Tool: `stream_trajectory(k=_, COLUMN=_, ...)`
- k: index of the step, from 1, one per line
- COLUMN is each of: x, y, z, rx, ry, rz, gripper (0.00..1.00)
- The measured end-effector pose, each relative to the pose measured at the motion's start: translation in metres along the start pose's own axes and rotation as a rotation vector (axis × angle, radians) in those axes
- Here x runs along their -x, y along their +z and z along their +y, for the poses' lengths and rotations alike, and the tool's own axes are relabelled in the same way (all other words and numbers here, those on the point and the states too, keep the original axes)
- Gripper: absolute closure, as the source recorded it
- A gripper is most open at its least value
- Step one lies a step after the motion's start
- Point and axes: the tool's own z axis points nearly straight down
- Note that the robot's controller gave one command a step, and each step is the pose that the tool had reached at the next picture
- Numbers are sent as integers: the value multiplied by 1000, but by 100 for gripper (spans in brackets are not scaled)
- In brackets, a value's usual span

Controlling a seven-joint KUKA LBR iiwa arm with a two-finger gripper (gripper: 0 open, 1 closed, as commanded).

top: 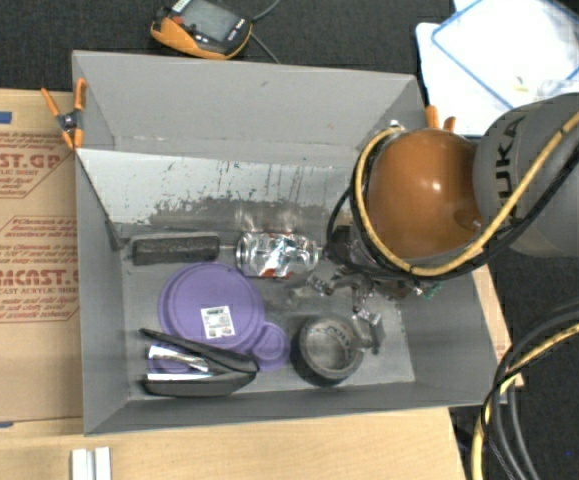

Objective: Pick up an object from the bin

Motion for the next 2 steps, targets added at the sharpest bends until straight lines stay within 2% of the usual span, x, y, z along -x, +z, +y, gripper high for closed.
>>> stream_trajectory(k=1, x=-11, y=62, z=5, rx=-1, ry=-55, rz=1, gripper=0)
stream_trajectory(k=2, x=22, y=82, z=23, rx=-4, ry=-549, rz=-8, gripper=100)
